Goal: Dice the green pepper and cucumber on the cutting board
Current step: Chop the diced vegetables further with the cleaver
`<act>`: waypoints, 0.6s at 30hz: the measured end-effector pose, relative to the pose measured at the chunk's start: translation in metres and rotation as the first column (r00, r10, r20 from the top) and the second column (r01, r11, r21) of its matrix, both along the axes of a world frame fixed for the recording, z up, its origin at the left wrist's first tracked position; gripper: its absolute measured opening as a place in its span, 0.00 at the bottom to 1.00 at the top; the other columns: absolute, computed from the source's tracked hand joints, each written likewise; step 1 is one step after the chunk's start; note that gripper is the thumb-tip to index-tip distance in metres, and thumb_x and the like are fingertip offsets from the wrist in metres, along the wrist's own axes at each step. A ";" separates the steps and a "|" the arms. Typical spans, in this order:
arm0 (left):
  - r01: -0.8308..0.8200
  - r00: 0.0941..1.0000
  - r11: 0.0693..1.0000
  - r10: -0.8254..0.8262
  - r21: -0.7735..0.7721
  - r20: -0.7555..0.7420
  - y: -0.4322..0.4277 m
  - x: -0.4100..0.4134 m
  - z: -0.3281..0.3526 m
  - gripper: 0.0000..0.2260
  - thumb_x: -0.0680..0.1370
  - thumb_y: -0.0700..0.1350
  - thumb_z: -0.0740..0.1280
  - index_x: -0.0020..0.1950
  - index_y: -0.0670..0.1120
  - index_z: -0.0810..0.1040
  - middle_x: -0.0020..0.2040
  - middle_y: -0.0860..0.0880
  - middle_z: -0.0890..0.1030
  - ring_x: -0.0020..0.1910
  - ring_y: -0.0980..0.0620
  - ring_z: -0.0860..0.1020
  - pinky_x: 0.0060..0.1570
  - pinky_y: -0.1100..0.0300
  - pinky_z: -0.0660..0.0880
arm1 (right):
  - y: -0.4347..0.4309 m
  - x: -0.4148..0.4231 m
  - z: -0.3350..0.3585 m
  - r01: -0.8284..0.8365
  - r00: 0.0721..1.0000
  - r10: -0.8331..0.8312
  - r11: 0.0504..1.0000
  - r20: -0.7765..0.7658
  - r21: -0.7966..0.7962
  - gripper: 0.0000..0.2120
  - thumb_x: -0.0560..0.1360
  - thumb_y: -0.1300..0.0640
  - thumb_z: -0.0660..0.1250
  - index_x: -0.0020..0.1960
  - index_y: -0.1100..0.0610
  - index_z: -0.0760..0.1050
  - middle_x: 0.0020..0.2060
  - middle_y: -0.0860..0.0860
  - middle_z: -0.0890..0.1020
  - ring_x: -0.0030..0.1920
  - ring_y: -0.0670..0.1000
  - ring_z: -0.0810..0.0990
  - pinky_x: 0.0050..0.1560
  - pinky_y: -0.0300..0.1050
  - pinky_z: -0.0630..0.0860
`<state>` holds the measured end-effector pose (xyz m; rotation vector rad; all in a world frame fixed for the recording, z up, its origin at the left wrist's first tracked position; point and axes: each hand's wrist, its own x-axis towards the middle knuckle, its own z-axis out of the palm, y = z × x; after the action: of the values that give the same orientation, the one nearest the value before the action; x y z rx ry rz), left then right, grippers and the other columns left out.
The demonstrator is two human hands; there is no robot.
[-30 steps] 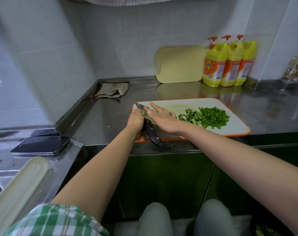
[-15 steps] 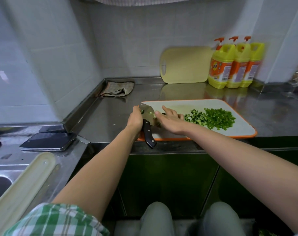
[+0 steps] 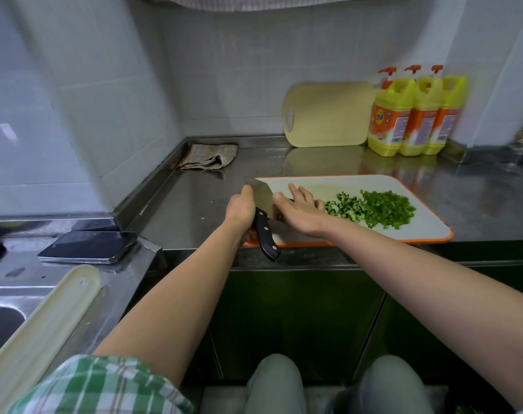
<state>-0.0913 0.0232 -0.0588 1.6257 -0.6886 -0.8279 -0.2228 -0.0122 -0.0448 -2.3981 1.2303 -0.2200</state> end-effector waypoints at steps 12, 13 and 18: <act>-0.162 0.987 0.986 0.160 -0.051 -0.032 -0.005 0.000 0.001 0.17 0.80 0.50 0.51 0.57 0.40 0.72 0.48 0.42 0.77 0.51 0.43 0.76 0.54 0.50 0.73 | -0.004 -0.013 -0.006 -0.080 0.997 0.080 0.996 0.011 -0.039 0.26 0.82 0.41 0.37 0.79 0.44 0.45 0.79 0.49 0.41 0.78 0.49 0.38 0.73 0.54 0.38; -0.156 0.988 0.986 0.155 -0.051 -0.019 -0.006 0.000 0.001 0.17 0.81 0.50 0.51 0.57 0.40 0.73 0.47 0.42 0.77 0.50 0.44 0.76 0.53 0.51 0.73 | -0.004 -0.012 -0.006 -0.116 0.993 0.117 0.992 0.015 -0.058 0.25 0.82 0.40 0.37 0.79 0.41 0.47 0.79 0.48 0.41 0.78 0.49 0.38 0.73 0.55 0.38; -0.142 0.990 0.988 0.142 -0.053 -0.006 -0.012 -0.003 -0.001 0.18 0.80 0.50 0.50 0.56 0.41 0.73 0.45 0.43 0.75 0.46 0.43 0.74 0.47 0.51 0.73 | -0.007 -0.015 -0.003 -0.005 0.999 0.006 1.000 0.037 -0.025 0.30 0.82 0.40 0.40 0.80 0.53 0.50 0.79 0.51 0.46 0.78 0.50 0.42 0.74 0.53 0.42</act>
<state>-0.0946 0.0110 -0.0602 1.6061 -0.5815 -0.7024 -0.2377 -0.0194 -0.0481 -2.4074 1.2108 -0.2786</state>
